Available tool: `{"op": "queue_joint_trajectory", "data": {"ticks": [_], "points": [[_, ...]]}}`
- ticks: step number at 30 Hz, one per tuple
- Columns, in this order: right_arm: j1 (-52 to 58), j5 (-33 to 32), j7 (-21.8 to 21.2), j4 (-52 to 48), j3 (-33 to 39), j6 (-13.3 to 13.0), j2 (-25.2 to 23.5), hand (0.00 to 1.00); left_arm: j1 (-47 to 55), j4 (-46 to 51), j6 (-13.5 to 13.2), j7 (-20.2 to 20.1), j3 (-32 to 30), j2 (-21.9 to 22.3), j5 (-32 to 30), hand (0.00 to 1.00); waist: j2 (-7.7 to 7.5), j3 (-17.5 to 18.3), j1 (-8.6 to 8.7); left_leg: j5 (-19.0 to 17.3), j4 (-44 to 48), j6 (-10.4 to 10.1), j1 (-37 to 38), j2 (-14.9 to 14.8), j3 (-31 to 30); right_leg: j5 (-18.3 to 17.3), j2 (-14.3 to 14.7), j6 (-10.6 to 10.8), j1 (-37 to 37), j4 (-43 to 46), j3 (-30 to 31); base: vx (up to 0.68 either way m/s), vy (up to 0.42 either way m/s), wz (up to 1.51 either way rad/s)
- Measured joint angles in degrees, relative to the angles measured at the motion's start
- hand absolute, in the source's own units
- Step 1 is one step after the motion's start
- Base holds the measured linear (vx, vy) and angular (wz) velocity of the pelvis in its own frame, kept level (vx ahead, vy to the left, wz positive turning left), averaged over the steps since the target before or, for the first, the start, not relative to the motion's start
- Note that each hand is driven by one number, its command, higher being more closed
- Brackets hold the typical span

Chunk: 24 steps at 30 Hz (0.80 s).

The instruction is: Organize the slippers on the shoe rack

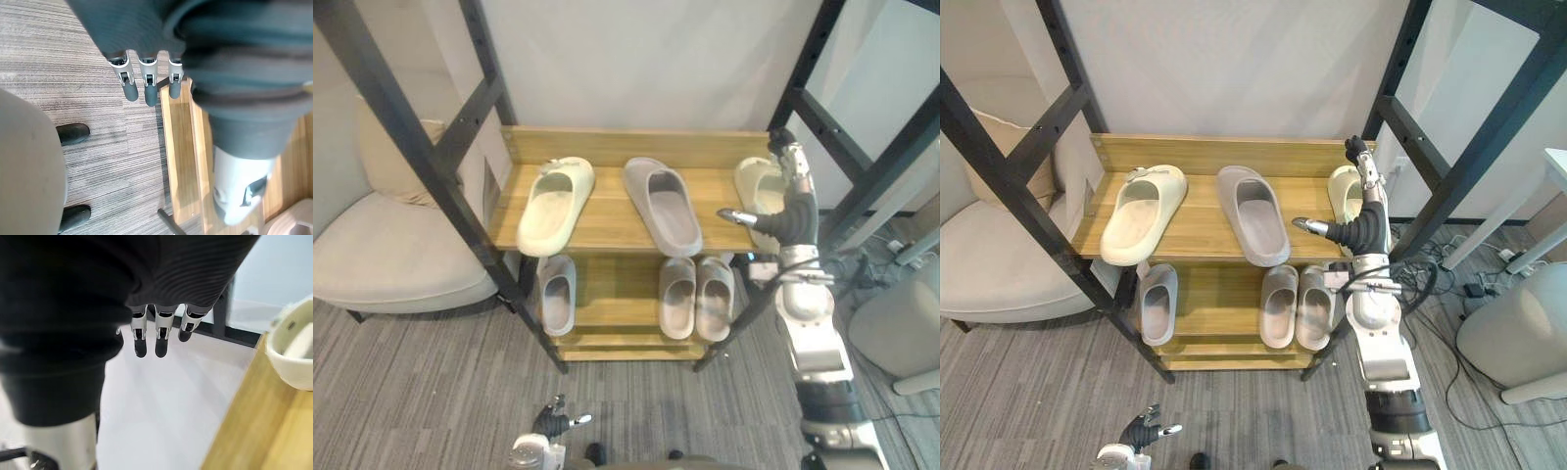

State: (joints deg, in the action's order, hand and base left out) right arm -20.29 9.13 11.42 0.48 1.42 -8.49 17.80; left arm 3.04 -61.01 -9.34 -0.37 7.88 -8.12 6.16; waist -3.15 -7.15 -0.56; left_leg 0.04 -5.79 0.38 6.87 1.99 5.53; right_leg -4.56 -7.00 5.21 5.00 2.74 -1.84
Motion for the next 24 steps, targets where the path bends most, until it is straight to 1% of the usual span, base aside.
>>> {"op": "queue_joint_trajectory", "data": {"ticks": [3, 4, 11, 14, 17, 19, 22, 24], "points": [[-3.1, -0.1, 0.0, 5.1, 0.0, 0.7, 1.0, 0.00, 0.0, 0.0, 0.0, -0.1, -0.1, -0.3, 0.7, 0.00, -0.26, -0.2, -0.13, 0.3, 0.0, 0.1, -0.8, 0.3, -0.5, 0.1, -0.1, 0.1, -0.2, -0.3, -0.6, 0.00, -0.005, 0.07], [-4.6, -0.1, 0.0, 8.3, 0.0, 1.2, 1.4, 0.00, 0.0, 0.2, -0.1, -0.3, -0.1, -0.3, 0.8, 0.00, -0.37, -0.4, -0.17, 0.3, 0.0, 0.1, -0.9, 0.4, -0.8, 0.1, -0.1, 0.1, -0.1, -0.4, -0.9, 0.00, -0.008, 0.12], [-11.1, -0.2, -0.1, 16.3, -2.2, 1.8, 2.9, 0.00, 0.1, 0.8, -0.4, -1.1, -0.2, -0.5, 1.7, 0.00, -0.43, -0.7, -0.67, 0.5, 0.0, 0.2, -2.4, 0.4, -1.5, 0.3, -0.1, 0.1, -1.0, -0.8, -1.8, 0.00, -0.006, 0.07], [-13.8, -0.2, -0.2, 20.0, -2.2, 2.1, 3.0, 0.00, 0.1, 1.4, -0.5, -1.1, -0.6, -0.5, 1.9, 0.00, -0.46, -1.6, -0.90, 0.6, 0.0, 0.3, -2.8, 0.4, -2.4, 0.8, -0.1, -0.2, -0.9, -0.9, -2.9, 0.00, -0.002, 0.15], [-16.8, -0.3, -0.6, 23.8, -4.1, 2.4, 3.1, 0.00, 0.1, 2.5, -0.5, -1.2, -1.9, -0.4, 2.6, 0.00, -0.53, -3.1, -1.53, 0.7, 0.0, 0.4, -3.0, 0.3, -3.1, 1.7, 0.0, -0.2, -0.9, -1.0, -3.7, -0.02, 0.012, 0.10], [-18.1, -0.4, -1.2, 24.6, -5.1, 2.4, 3.1, 0.00, 0.1, 3.0, -0.5, -1.2, -2.2, -0.4, 3.0, 0.00, -0.57, -3.7, -1.75, 0.8, 0.0, 0.6, -3.3, 0.3, -3.2, 2.0, 0.0, -0.4, -1.1, -1.0, -3.9, -0.02, 0.017, 0.07], [-20.2, -0.4, -1.7, 27.6, -6.6, 2.4, 3.2, 0.00, 0.1, 3.1, -0.5, -1.2, -2.4, -0.4, 3.1, 0.00, -0.58, -3.8, -1.90, 1.0, 0.0, 0.8, -3.9, 0.3, -4.2, 2.5, -0.1, -0.7, -1.2, -1.1, -4.3, -0.02, 0.020, 0.17], [-21.8, -0.4, -1.9, 29.9, -7.4, 2.4, 3.2, 0.00, 0.1, 3.6, -0.9, -1.2, -2.4, -0.4, 3.4, 0.00, -0.83, -4.0, -2.74, 1.0, 0.0, 0.8, -3.9, 0.3, -4.5, 2.5, -0.2, -0.8, -1.1, -1.1, -4.3, -0.01, 0.021, 0.10]]}}
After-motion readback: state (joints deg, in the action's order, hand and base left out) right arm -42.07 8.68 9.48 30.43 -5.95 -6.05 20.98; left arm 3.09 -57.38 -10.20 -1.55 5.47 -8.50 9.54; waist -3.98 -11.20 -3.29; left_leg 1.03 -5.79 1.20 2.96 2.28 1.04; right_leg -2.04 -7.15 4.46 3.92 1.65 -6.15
